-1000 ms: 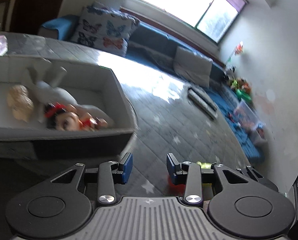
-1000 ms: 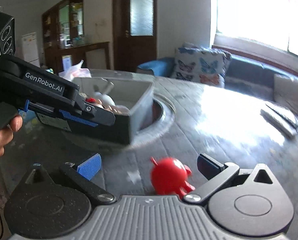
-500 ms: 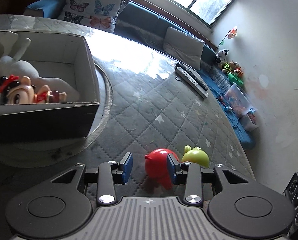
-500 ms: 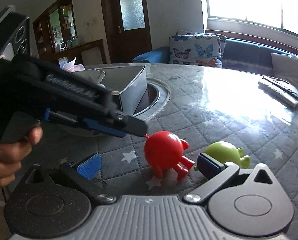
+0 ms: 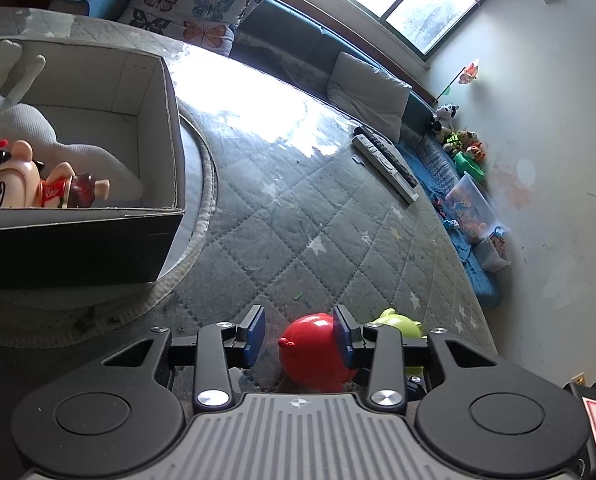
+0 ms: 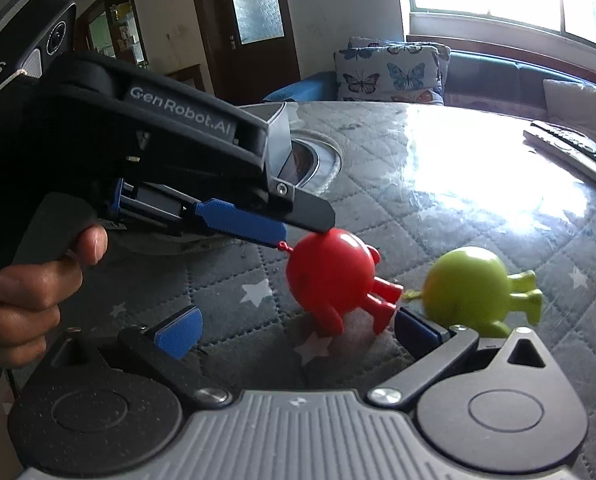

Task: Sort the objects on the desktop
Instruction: 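Move both tools to the red round toy and close on it, then lift the red toy with both tools and carry it into the box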

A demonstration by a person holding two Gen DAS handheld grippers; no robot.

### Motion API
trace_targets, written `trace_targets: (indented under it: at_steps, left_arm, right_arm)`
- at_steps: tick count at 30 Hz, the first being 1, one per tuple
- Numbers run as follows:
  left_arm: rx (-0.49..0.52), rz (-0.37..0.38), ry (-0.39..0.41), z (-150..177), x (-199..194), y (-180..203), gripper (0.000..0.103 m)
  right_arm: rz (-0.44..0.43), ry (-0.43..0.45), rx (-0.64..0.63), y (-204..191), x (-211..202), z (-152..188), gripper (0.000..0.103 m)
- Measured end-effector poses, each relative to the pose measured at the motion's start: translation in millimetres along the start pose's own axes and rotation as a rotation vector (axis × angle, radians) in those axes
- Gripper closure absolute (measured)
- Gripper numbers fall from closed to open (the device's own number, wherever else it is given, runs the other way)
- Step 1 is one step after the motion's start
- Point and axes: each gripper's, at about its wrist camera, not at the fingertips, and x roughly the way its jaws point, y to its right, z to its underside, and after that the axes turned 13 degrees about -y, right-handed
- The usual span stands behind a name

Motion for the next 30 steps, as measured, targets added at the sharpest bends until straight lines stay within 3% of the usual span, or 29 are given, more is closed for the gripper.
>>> trace_targets:
  at_steps: [11, 22, 25, 30]
  left_arm:
    - [-0.033, 0.060, -0.044, -1.8, 7.6, -1.3, 0.063]
    - [-0.085, 0.055, -0.035, -2.7, 10.9, -3.3, 0.063]
    - [-0.075, 0.063, -0.047, -2.0, 11.0, -3.1, 0.063]
    - [-0.057, 0.059, -0.042, 2.8, 8.5, -2.8, 0.063]
  right_arm:
    - [0.024, 0.005, 0.034, 6.8, 6.8, -8.6, 0.001]
    - [0.047, 0.021, 0.050, 7.6, 3.2, -11.4, 0.024]
    - [0.043, 0.025, 0.061, 9.6, 1.8, -11.8, 0.036]
    - [0.040, 0.023, 0.047, 7.6, 1.8, -13.0, 0.036]
